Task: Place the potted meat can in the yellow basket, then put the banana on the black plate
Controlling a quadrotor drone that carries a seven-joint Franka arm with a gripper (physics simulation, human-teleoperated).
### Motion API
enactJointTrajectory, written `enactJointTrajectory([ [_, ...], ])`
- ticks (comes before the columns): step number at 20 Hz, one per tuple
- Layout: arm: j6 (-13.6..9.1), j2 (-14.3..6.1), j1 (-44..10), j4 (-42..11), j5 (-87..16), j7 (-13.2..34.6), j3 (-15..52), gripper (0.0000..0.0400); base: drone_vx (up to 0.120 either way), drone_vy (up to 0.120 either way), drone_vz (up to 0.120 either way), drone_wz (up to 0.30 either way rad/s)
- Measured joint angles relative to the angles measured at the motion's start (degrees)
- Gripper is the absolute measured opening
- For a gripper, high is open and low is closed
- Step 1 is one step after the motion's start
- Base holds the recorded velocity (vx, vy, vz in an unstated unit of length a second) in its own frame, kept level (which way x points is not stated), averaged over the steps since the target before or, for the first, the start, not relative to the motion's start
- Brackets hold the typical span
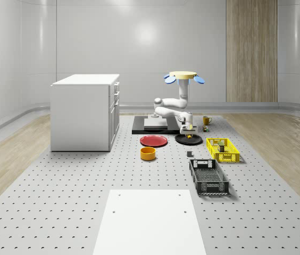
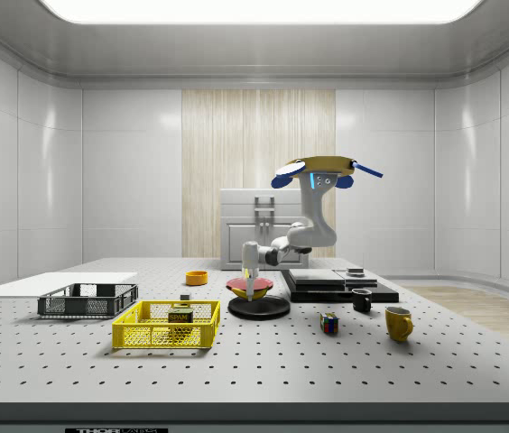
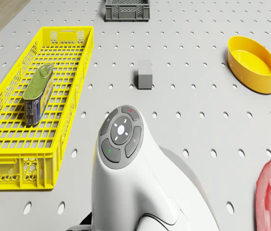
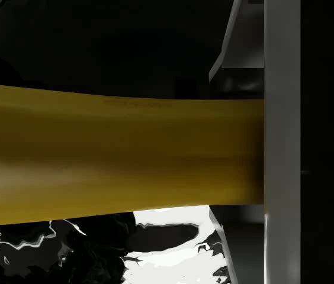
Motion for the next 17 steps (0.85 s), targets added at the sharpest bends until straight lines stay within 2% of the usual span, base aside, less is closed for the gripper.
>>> enactJointTrajectory([
  [3, 0.09, 0.19, -0.02, 0.13, -0.28, -0.11, -0.39, 0.0319, 0.000, 0.000, 0.000, 0.000],
  [6, -0.48, 0.29, 0.29, -0.29, 0.82, -0.20, 0.77, 0.0362, 0.000, 0.000, 0.000, 0.000],
  [10, -1.67, 0.34, 0.86, -1.16, 3.41, -0.26, 3.52, 0.0386, 0.000, 0.000, 0.000, 0.000],
  [17, -2.80, 0.27, 1.29, -1.96, 6.40, -0.24, 6.66, 0.0397, 0.000, 0.000, 0.000, 0.000],
])
